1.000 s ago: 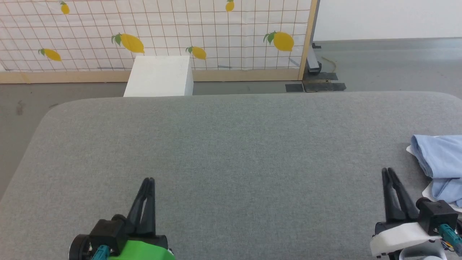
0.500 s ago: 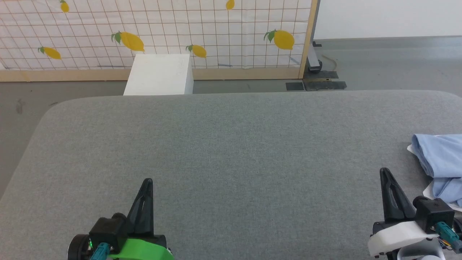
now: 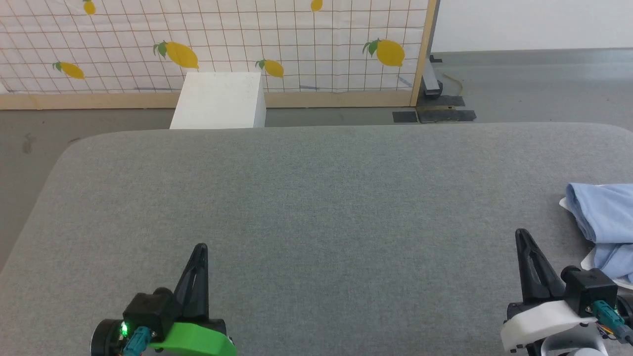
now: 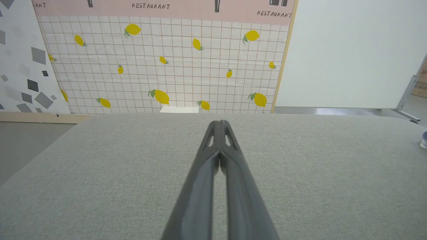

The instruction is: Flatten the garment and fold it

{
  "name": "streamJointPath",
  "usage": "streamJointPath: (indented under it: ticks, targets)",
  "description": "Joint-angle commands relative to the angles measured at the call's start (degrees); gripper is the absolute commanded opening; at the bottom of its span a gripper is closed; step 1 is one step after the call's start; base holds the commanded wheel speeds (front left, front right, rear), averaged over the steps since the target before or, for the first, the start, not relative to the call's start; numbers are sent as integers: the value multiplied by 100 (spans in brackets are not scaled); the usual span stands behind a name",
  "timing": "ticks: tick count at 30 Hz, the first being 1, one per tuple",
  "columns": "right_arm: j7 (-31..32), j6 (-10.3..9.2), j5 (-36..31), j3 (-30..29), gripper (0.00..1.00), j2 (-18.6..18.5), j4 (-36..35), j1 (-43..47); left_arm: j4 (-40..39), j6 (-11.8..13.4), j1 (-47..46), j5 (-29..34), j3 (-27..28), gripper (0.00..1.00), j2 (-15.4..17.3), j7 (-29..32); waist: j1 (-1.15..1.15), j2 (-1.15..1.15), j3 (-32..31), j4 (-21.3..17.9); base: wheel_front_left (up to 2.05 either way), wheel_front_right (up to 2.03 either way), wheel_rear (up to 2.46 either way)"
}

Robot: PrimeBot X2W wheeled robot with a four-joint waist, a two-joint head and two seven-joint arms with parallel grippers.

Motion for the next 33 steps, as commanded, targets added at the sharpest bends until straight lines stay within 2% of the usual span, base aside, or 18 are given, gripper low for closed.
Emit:
streamJointPath:
  ticks: [1,33]
  targets:
    - [37,-2,-1,27,0,3,-45,-48,17,36,-92,97,32,0,-20,27,0,0,2,2,0,0,0]
    - [405,-5,-3,214,0,5,-239,-101,75,124,-261,337,168,0,-44,410,0,0,57,39,0,0,0]
